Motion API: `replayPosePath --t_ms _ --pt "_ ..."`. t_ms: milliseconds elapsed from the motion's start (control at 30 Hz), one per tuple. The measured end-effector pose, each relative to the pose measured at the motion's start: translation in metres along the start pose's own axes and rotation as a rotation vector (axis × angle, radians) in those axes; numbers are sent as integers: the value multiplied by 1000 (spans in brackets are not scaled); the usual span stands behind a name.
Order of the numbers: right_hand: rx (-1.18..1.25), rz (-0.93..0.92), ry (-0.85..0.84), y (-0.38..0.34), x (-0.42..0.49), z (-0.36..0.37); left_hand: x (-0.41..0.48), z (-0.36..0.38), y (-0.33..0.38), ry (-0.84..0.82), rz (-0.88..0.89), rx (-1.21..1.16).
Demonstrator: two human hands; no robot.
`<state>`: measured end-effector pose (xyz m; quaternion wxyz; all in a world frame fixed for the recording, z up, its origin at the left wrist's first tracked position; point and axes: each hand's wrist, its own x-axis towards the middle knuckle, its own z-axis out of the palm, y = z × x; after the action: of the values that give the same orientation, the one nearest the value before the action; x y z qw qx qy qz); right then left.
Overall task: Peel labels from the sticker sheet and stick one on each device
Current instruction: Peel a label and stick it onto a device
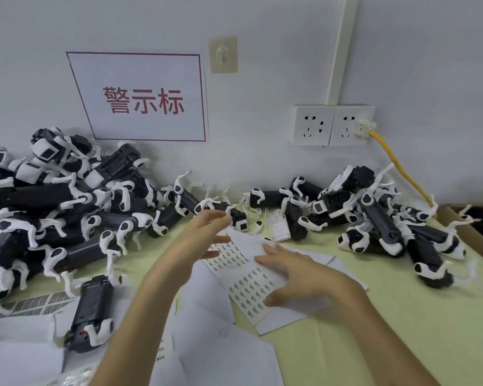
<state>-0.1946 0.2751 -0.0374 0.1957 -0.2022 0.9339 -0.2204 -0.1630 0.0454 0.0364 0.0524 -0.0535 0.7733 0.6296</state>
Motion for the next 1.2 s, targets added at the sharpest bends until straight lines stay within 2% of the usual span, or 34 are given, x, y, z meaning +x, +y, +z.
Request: replayPosePath --t_ms 433,500,633,733,833,967,1033,1200 --pt "219 -25 257 -3 10 8 -2 -2 2 -129 11 17" --pt "251 -25 311 -2 12 10 -2 -3 0 -154 -10 109" --pt "331 -22 422 2 13 4 -1 -10 -5 -289 -109 447" --pt "424 -32 489 3 8 -7 1 -11 -10 -254 -142 494" --pt "489 -63 552 -3 -4 -21 4 -9 -14 -208 -109 387" --pt "553 -187 626 -21 -16 -36 8 5 -17 -279 -16 -41" --pt "556 -235 605 -29 -18 -38 10 16 -18 -287 -1 -214" --pt "531 -235 561 -36 -16 -34 9 40 -26 -203 -48 -272"
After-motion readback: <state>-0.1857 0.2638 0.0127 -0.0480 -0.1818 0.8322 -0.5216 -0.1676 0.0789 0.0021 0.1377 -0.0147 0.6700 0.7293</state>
